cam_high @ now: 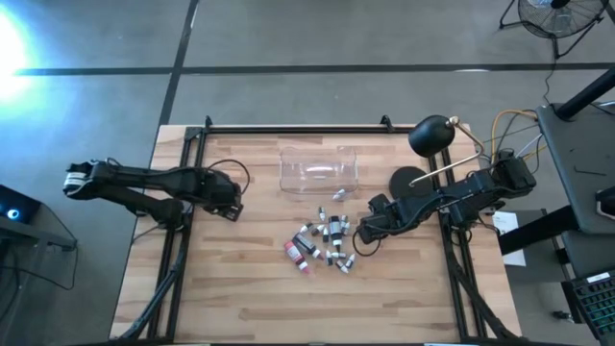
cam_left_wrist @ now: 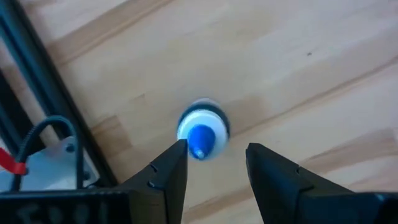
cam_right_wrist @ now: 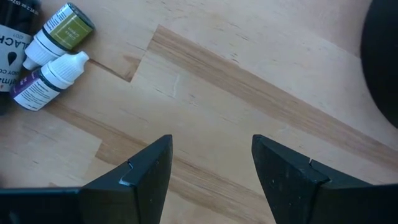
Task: Pick & Place food coloring
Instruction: Put the large blue food coloring bottle into the transparent bin
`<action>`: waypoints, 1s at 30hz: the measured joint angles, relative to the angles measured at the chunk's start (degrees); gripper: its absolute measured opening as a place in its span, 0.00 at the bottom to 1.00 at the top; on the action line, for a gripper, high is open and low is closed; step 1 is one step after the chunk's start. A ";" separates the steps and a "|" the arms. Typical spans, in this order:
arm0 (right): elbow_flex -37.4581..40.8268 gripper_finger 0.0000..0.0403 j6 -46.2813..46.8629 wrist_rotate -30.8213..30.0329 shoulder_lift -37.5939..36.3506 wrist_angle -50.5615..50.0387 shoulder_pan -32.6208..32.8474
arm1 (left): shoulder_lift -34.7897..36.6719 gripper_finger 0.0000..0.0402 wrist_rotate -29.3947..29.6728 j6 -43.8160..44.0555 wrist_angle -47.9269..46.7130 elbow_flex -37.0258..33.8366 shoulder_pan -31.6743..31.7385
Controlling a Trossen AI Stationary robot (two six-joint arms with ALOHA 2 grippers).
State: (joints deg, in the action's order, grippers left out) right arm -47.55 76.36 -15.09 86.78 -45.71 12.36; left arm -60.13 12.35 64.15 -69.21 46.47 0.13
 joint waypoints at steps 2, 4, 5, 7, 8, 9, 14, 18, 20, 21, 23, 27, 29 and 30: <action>0.00 0.53 0.02 0.00 0.00 -0.01 0.00 | -0.04 0.34 0.49 -0.11 -0.24 -0.32 0.03; 0.00 0.53 0.02 0.00 0.00 -0.04 -0.03 | 0.05 0.34 0.62 -0.15 -0.23 -0.79 0.08; 0.00 0.53 0.04 0.00 0.00 -0.05 -0.04 | 0.05 0.34 0.62 -0.17 -0.24 -1.05 0.11; 0.00 0.53 0.11 0.00 0.00 -0.15 -0.08 | 0.03 0.34 0.62 -0.20 -0.13 -1.61 0.17; 0.00 0.53 0.13 0.00 0.00 -0.15 -0.19 | 0.03 0.34 0.62 -0.20 0.07 -1.96 0.19; 0.00 0.53 0.15 0.02 0.00 -0.15 -0.31 | 0.03 0.34 0.64 -0.20 0.58 -2.29 0.21; 0.00 0.53 0.00 0.02 0.00 -0.13 -1.29 | 0.05 0.34 0.84 -0.25 4.34 -4.02 0.25; 0.00 0.53 -0.25 0.09 0.00 -0.11 -1.60 | 0.03 0.34 0.84 -0.27 5.64 -4.90 0.25; 0.00 0.53 -0.23 0.11 0.00 -0.11 -1.60 | 0.07 0.34 0.84 -0.27 5.64 -4.93 0.25; 0.00 0.53 -0.24 0.11 0.00 -0.09 -1.60 | 0.16 0.34 0.85 -0.27 5.64 -4.93 0.25; 0.00 0.53 -0.22 0.11 0.00 -0.09 -1.64 | 0.20 0.34 1.71 -0.29 5.50 -4.71 0.25; 0.00 0.53 -0.22 0.11 0.00 0.01 -1.66 | 0.27 0.34 4.27 -0.87 5.57 -3.72 0.29; 0.00 0.53 -0.22 0.11 0.00 0.00 -1.66 | 0.27 0.34 4.28 -1.54 5.64 -3.53 0.29; 0.00 0.53 -0.11 0.11 0.00 0.00 -1.66 | 0.27 0.34 4.21 -1.56 5.61 -3.54 0.32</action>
State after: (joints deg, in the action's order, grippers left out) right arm -47.55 76.25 -14.98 86.78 -45.71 10.70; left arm -59.86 16.56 62.59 -63.60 42.92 0.45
